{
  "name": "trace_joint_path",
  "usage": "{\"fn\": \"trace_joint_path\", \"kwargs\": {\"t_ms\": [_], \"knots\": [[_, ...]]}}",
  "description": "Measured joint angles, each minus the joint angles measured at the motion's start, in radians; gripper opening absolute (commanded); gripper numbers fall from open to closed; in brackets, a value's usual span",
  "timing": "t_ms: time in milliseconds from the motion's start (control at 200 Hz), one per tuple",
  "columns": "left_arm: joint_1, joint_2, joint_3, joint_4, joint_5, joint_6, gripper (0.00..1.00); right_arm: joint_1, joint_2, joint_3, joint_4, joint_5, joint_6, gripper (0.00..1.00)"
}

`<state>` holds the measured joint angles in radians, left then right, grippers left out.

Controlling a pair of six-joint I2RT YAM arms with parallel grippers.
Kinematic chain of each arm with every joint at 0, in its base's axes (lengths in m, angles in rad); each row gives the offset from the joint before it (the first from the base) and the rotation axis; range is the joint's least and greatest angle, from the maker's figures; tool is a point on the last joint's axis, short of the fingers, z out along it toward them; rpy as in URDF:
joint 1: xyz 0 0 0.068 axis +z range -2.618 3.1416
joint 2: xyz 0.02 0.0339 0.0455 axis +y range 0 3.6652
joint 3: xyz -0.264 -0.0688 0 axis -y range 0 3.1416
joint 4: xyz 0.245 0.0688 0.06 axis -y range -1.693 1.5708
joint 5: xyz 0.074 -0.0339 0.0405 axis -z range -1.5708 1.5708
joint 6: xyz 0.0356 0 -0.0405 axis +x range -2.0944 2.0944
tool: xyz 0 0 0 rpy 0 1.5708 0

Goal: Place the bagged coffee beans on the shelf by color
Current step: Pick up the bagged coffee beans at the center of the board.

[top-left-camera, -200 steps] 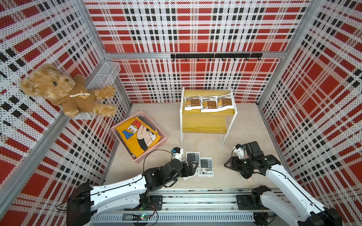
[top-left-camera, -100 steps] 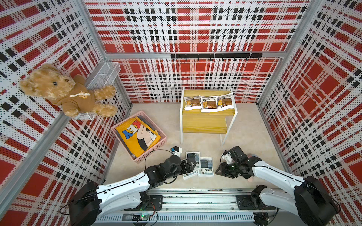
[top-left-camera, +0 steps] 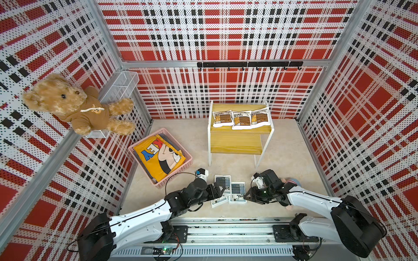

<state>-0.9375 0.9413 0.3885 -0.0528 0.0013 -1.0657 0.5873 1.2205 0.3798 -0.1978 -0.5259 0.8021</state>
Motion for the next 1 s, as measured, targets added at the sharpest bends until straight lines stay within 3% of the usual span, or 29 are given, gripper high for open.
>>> {"fn": "trace_joint_path", "kwargs": {"t_ms": [481,556,736,1002], "knots": [[0.018,-0.024,-0.008,-0.006,0.015,0.001,0.87,0.053,-0.002,-0.071,0.149,-0.012,0.08,0.32],[0.018,-0.025,-0.008,-0.007,0.018,0.002,0.87,0.061,0.013,-0.071,0.166,-0.01,0.089,0.26],[0.023,-0.034,-0.008,-0.015,0.018,0.008,0.88,0.069,0.029,-0.072,0.166,0.015,0.102,0.0],[0.034,-0.048,-0.008,-0.031,0.018,0.017,0.88,0.071,-0.128,-0.066,0.004,0.125,0.105,0.0]]}}
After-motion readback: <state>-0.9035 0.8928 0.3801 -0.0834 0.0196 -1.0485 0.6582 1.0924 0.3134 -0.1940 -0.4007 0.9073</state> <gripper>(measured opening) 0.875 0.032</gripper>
